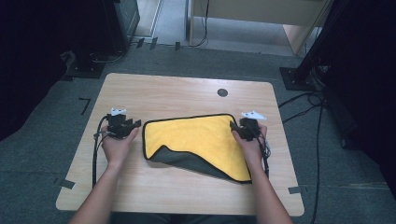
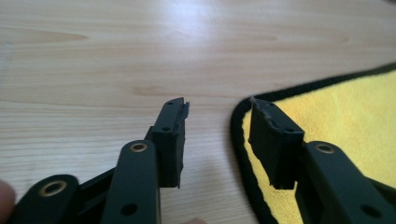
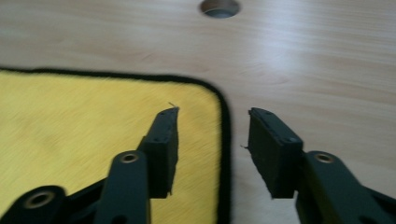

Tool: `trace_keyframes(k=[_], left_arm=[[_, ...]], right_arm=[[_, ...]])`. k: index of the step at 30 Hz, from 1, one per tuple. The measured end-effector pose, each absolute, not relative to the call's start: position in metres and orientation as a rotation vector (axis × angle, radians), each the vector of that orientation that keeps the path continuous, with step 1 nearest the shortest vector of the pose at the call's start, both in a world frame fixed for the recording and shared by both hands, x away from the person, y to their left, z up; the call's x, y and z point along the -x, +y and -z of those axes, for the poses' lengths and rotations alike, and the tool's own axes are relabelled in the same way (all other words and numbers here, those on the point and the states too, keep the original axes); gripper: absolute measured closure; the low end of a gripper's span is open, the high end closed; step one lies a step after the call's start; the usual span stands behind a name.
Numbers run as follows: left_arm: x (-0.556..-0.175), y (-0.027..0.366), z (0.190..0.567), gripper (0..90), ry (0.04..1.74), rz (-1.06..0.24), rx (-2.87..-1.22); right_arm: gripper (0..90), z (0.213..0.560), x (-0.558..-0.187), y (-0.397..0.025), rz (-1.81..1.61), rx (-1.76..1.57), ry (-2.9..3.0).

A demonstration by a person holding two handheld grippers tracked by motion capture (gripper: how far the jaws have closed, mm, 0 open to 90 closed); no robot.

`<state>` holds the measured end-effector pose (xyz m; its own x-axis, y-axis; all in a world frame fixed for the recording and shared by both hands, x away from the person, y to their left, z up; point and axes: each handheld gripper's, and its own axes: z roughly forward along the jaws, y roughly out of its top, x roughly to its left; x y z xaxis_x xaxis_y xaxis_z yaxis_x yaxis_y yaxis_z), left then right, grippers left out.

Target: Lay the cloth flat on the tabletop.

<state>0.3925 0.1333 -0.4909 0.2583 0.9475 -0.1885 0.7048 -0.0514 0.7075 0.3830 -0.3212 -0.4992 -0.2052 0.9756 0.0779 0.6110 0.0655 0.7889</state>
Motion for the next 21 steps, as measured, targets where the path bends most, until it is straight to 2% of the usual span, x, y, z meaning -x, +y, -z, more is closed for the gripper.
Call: trace_keyframes(k=[5,8,12,15,17,21], left_arm=[[-0.393,0.117,0.504,54.9,1.504,-0.449,-1.908],[-0.389,0.107,0.508,56.5,1.47,-0.539,-1.958],[-0.39,0.106,0.509,74.6,1.434,-0.529,-1.963],[-0.396,0.107,0.51,82.2,1.423,-0.541,-1.957],[-0.404,0.102,0.51,86.5,1.409,-0.587,-1.987],[-0.428,0.09,0.511,87.3,1.404,-0.63,-1.994]], right_arm=[[58.5,0.501,-0.41,-0.338,-0.963,-1.653,1.861],[58.7,0.509,-0.422,-0.332,-0.898,-1.616,1.94],[63.8,0.517,-0.43,-0.323,-0.919,-1.594,1.942],[77.8,0.518,-0.43,-0.318,-0.902,-1.561,1.938],[83.9,0.517,-0.429,-0.315,-0.85,-1.534,1.93],[85.2,0.517,-0.427,-0.317,-0.808,-1.568,1.89]])
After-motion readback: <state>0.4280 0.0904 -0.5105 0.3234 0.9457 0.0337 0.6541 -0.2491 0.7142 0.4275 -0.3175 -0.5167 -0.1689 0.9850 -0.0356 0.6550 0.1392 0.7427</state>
